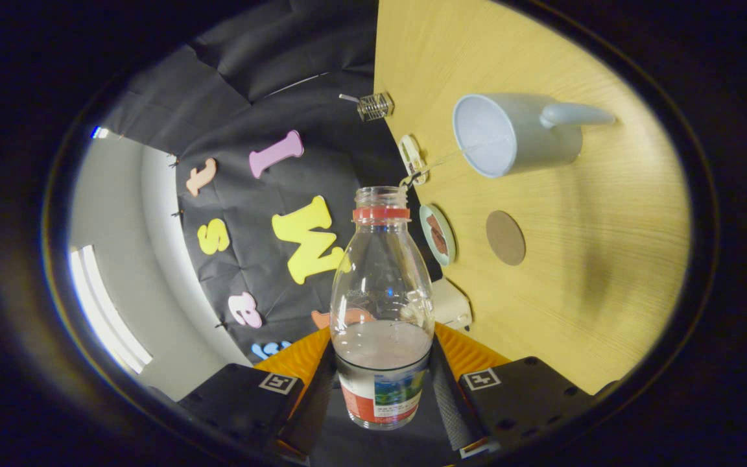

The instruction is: Take the bottle from table, then pour the juice into the cup, finally place the bottle on the coaster

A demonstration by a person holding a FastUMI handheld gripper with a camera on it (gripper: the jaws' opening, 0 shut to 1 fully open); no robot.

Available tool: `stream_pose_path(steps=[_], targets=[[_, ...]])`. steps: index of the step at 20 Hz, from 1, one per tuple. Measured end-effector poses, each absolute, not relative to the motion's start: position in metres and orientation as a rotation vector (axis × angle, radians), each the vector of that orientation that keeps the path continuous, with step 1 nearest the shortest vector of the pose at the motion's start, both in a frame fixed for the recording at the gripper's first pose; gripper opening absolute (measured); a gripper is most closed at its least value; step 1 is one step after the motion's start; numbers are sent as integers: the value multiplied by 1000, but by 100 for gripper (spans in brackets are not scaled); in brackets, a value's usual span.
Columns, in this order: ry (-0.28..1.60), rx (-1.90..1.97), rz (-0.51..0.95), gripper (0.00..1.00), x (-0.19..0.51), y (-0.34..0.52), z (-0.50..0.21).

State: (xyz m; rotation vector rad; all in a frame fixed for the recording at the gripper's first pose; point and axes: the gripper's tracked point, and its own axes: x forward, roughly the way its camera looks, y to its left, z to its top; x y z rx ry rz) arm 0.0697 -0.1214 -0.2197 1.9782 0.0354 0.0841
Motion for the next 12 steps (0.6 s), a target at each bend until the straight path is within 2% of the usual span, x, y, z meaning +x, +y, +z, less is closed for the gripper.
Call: stream_pose_path(steps=[12], targets=[[-13, 2061, 135, 78, 86, -118, -200]])
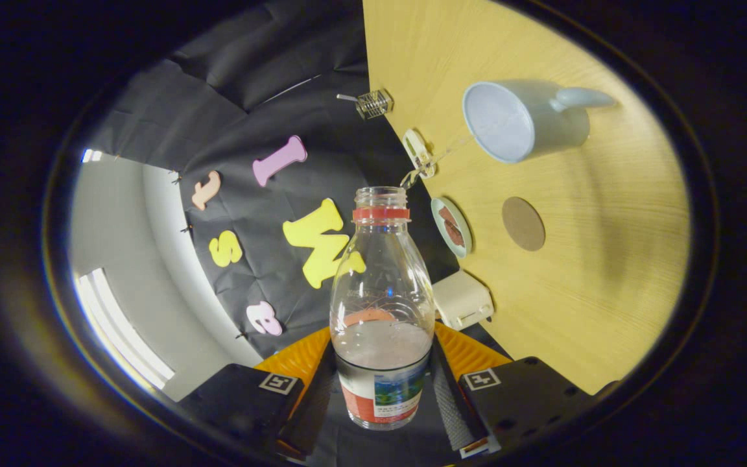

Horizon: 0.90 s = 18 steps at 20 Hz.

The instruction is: Take the bottle from table, then pour the juice into the cup, finally place the bottle on the coaster

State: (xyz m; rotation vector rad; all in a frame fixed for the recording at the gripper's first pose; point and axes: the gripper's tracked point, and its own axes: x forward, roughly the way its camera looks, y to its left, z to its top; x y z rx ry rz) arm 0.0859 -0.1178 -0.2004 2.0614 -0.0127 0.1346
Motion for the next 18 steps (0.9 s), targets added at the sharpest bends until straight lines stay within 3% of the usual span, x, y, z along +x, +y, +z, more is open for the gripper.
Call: stream_pose_path(steps=[18], targets=[[-53, 2265, 128, 77, 95, -148, -193]])
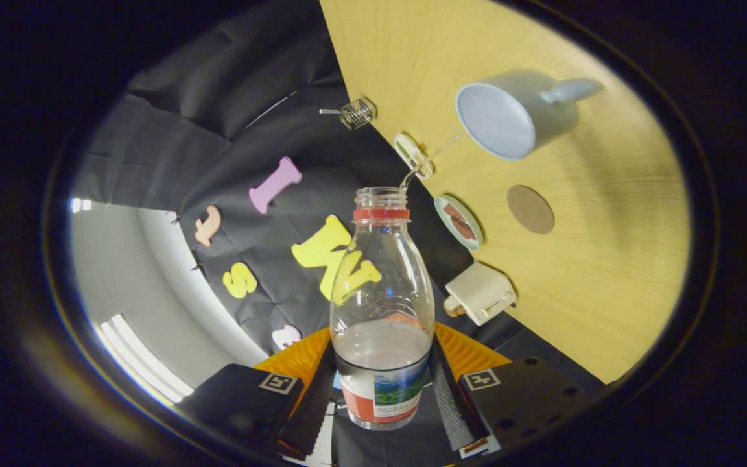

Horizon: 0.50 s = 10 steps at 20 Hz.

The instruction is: Take the bottle from table, then pour the juice into the cup, finally place the bottle on the coaster

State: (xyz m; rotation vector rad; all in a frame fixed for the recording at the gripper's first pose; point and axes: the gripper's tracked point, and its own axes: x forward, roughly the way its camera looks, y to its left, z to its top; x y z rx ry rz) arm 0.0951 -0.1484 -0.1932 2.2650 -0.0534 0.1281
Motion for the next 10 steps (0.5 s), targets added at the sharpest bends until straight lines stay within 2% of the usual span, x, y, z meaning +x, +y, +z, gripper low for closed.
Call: stream_pose_path(steps=[10], targets=[[-76, 2393, 146, 77, 100, -153, -194]])
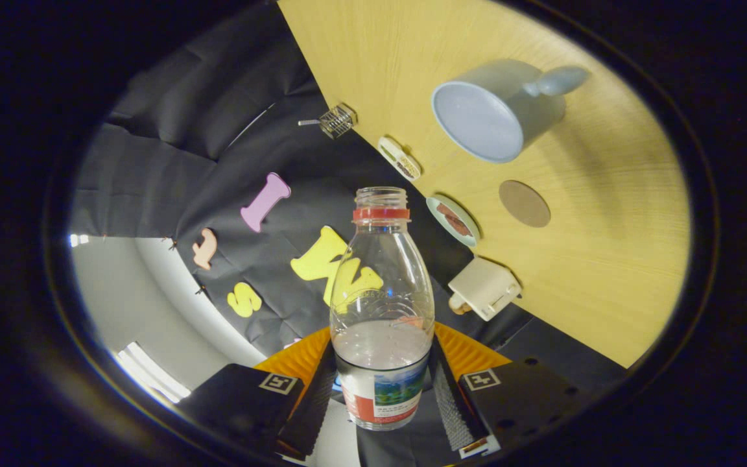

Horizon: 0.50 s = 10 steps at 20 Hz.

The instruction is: Take the bottle from table, then pour the juice into the cup, finally place the bottle on the coaster

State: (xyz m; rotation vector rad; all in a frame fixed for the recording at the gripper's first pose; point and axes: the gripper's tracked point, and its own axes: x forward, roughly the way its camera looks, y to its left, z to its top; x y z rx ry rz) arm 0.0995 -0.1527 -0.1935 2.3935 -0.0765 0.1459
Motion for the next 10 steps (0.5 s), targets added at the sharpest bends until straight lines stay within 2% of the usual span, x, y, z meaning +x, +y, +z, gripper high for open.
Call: stream_pose_path(steps=[10], targets=[[-170, 2466, 200, 77, 91, -156, -177]])
